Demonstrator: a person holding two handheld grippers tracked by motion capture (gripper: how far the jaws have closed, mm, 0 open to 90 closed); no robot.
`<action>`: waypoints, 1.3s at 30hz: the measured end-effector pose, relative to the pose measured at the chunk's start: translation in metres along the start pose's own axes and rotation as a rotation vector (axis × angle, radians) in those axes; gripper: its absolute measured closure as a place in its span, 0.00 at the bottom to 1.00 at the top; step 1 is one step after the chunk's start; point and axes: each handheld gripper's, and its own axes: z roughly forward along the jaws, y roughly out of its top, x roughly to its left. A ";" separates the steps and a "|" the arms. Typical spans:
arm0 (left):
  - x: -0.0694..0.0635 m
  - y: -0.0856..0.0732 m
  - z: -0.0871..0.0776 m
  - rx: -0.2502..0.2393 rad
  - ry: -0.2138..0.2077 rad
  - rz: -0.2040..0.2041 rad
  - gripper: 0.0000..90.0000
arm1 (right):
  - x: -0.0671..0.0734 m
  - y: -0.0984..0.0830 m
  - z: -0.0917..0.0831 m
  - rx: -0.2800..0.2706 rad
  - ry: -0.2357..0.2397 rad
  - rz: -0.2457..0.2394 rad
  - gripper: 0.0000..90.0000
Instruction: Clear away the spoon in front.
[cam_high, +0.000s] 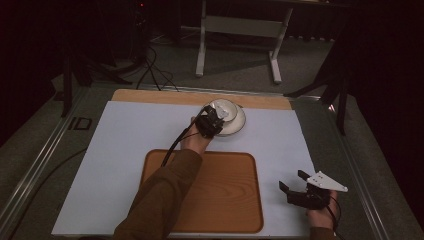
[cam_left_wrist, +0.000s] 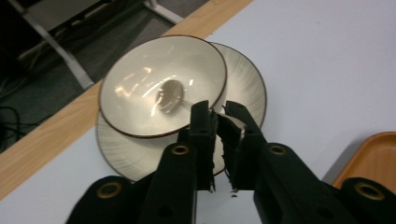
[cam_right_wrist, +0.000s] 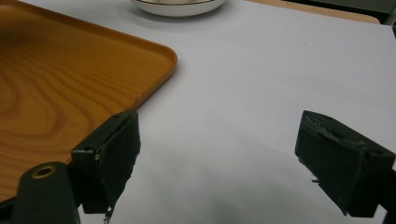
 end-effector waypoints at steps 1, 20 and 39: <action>0.001 0.000 -0.001 0.000 0.000 -0.002 0.95 | 0.000 0.000 0.000 0.001 0.000 0.000 0.15; 0.010 -0.001 -0.017 -0.029 -0.017 -0.034 0.99 | 0.000 0.000 0.000 -0.005 -0.001 0.002 0.16; 0.022 0.000 -0.050 -0.076 -0.010 -0.071 0.99 | 0.000 0.000 -0.001 -0.008 -0.001 0.001 0.16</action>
